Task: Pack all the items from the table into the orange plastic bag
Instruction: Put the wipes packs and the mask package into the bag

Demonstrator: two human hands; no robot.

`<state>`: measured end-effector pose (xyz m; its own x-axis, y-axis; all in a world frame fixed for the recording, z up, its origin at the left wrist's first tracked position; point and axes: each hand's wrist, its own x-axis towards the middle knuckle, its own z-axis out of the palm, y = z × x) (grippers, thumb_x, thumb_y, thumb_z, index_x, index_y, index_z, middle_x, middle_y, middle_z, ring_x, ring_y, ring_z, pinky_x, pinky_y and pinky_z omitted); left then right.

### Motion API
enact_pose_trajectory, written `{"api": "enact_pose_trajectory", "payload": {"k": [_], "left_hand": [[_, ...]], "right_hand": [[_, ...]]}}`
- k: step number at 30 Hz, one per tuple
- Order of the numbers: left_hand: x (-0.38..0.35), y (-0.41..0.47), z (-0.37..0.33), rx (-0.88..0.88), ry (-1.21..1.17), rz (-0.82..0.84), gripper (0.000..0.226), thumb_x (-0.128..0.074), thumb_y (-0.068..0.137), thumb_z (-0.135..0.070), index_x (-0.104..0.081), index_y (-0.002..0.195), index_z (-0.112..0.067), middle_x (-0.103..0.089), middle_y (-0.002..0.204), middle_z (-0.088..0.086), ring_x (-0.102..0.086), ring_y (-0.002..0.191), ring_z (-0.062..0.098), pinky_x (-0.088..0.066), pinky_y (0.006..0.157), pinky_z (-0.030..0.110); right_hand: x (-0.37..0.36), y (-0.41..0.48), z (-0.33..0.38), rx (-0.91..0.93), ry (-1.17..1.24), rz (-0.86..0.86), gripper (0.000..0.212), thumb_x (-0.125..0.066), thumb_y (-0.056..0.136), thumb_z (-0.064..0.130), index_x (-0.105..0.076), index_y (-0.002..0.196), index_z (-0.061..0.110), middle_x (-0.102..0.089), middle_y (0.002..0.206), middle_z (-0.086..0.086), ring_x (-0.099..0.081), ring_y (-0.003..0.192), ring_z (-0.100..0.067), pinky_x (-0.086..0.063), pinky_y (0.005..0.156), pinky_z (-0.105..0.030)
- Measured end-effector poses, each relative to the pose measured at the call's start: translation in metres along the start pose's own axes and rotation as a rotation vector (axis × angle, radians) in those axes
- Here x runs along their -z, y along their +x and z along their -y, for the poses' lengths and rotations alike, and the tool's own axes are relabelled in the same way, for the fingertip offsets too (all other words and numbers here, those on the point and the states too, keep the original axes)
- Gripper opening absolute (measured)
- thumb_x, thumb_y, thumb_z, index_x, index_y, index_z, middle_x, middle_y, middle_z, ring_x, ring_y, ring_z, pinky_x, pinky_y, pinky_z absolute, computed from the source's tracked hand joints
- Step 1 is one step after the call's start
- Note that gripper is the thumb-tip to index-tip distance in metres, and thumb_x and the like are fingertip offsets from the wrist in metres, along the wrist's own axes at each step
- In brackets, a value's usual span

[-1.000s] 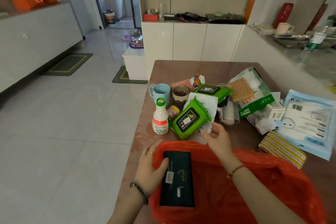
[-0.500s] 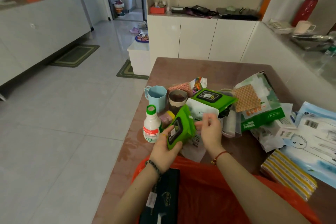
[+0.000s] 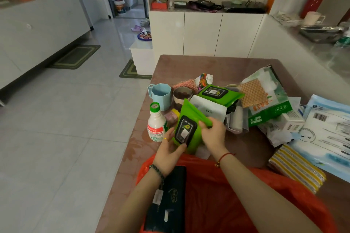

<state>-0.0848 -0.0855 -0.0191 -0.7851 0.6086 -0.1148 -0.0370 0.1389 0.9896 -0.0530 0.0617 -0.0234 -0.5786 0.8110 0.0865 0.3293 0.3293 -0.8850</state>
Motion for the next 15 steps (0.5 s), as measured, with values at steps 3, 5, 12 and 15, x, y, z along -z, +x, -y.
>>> {"api": "enact_pose_trajectory", "payload": {"k": [3,5,12,15], "left_hand": [[0.007,-0.011,-0.017,-0.161,-0.043,0.006,0.059,-0.059,0.082,0.003,-0.032,0.133,-0.007,-0.045,0.136,0.006,-0.046,0.124,0.012,-0.04,0.102,0.023],[0.004,-0.023,-0.029,-0.208,-0.083,0.094,0.064,-0.063,0.079,-0.001,-0.032,0.135,-0.009,-0.05,0.132,0.004,-0.047,0.124,0.012,-0.043,0.1,0.023],[-0.04,-0.085,-0.001,0.058,-0.062,0.228,0.042,-0.07,0.077,-0.029,-0.05,0.113,-0.027,-0.067,0.107,-0.005,-0.066,0.094,0.006,-0.054,0.08,0.02],[-0.044,-0.102,0.02,0.21,-0.024,0.279,0.051,-0.063,0.083,-0.028,-0.039,0.128,-0.016,-0.061,0.112,-0.006,-0.062,0.097,0.004,-0.052,0.077,0.015]], "right_hand": [[0.034,-0.018,0.026,0.188,0.144,-0.137,0.014,-0.064,0.083,0.005,-0.07,0.094,0.003,-0.069,0.086,-0.005,-0.066,0.083,-0.02,-0.051,0.075,-0.025],[0.062,-0.04,0.039,0.263,0.283,-0.196,0.021,-0.065,0.081,0.007,-0.072,0.087,0.025,-0.068,0.079,0.015,-0.064,0.074,0.003,-0.05,0.069,-0.01],[0.091,-0.118,0.009,-0.215,0.647,-0.09,0.008,-0.058,0.088,0.019,-0.064,0.087,0.025,-0.071,0.08,0.004,-0.067,0.068,-0.007,-0.054,0.064,-0.03],[0.086,-0.157,-0.027,-0.433,0.637,0.13,0.02,-0.066,0.08,0.023,-0.061,0.1,0.025,-0.075,0.086,0.004,-0.072,0.077,-0.017,-0.057,0.058,-0.028]]}}
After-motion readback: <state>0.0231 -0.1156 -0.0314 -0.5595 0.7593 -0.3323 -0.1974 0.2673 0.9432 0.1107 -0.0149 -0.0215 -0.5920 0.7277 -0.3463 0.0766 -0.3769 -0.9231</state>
